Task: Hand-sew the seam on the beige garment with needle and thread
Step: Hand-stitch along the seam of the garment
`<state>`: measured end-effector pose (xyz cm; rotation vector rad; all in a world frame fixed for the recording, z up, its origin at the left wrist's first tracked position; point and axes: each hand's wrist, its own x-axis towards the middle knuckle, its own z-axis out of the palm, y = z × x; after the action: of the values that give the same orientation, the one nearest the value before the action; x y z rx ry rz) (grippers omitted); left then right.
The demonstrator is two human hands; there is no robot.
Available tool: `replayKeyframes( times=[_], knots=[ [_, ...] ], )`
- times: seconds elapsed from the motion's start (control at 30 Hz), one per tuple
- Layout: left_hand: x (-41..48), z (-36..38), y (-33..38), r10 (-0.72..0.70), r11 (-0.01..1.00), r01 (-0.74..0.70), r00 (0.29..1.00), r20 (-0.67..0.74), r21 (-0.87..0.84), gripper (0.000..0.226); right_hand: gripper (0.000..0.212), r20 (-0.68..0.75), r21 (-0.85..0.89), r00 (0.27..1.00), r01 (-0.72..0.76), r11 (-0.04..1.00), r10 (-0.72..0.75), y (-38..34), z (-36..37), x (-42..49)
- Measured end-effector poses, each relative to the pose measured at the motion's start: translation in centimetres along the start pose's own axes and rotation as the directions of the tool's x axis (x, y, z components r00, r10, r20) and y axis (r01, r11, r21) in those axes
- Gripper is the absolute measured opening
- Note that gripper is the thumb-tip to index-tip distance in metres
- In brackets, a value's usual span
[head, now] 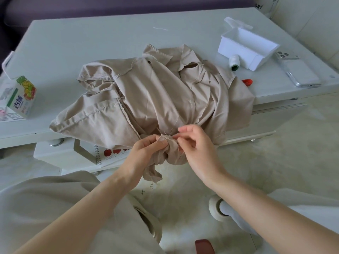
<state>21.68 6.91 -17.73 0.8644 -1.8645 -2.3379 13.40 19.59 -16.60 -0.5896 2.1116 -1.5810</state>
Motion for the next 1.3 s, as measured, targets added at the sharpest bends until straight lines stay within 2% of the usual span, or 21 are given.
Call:
replayKeyframes(
  times=[0.07,0.17,0.3,0.5,0.7,0.8,0.97,1.13,1.3],
  knots=[
    [-0.1,0.0,0.1,-0.007,1.0,0.007,1.0,-0.003,0.017,0.028,0.018,-0.039,-0.089,0.991,0.128,0.988,-0.131,-0.4,0.0,-0.2],
    [-0.2,0.1,0.3,-0.029,0.999,0.028,0.999,0.023,0.025,0.03,0.017,0.017,-0.174,0.97,0.241,0.955,-0.242,-0.8,-0.1,-0.4],
    [-0.3,0.1,0.5,-0.064,0.996,0.06,0.996,0.064,0.068,0.053,0.012,0.086,-0.244,0.97,0.24,0.94,-0.225,-1.0,0.0,-0.5],
    [-0.4,0.6,0.4,-0.055,0.992,0.047,0.997,0.062,0.121,0.049,0.006,0.095,-0.233,0.965,0.262,0.936,-0.246,-0.7,0.5,-0.3],
    [-0.4,0.8,0.2,-0.015,0.982,0.01,1.0,0.025,0.187,0.037,0.016,0.101,-0.178,0.94,0.339,0.924,-0.325,-1.1,0.5,-0.6],
    [-0.4,0.9,0.0,0.012,0.979,-0.012,1.0,0.002,0.204,0.029,0.01,0.175,-0.068,0.947,0.286,0.956,-0.271,-1.9,0.3,-1.2],
    [-0.2,0.4,-0.4,0.034,0.971,-0.014,0.996,-0.078,0.238,0.015,0.012,0.321,0.108,0.929,0.159,0.981,-0.186,-2.8,-0.2,-2.3],
    [0.4,0.2,-0.5,0.043,0.987,-0.01,0.979,-0.201,0.162,0.018,0.017,0.324,0.001,0.94,0.109,0.994,-0.103,-0.9,-1.9,-2.6],
    [0.6,0.0,-0.7,0.038,0.992,-0.007,0.969,-0.242,0.127,0.017,0.019,0.294,-0.159,0.956,0.059,0.986,-0.01,1.6,-4.2,-2.8]
  ],
)
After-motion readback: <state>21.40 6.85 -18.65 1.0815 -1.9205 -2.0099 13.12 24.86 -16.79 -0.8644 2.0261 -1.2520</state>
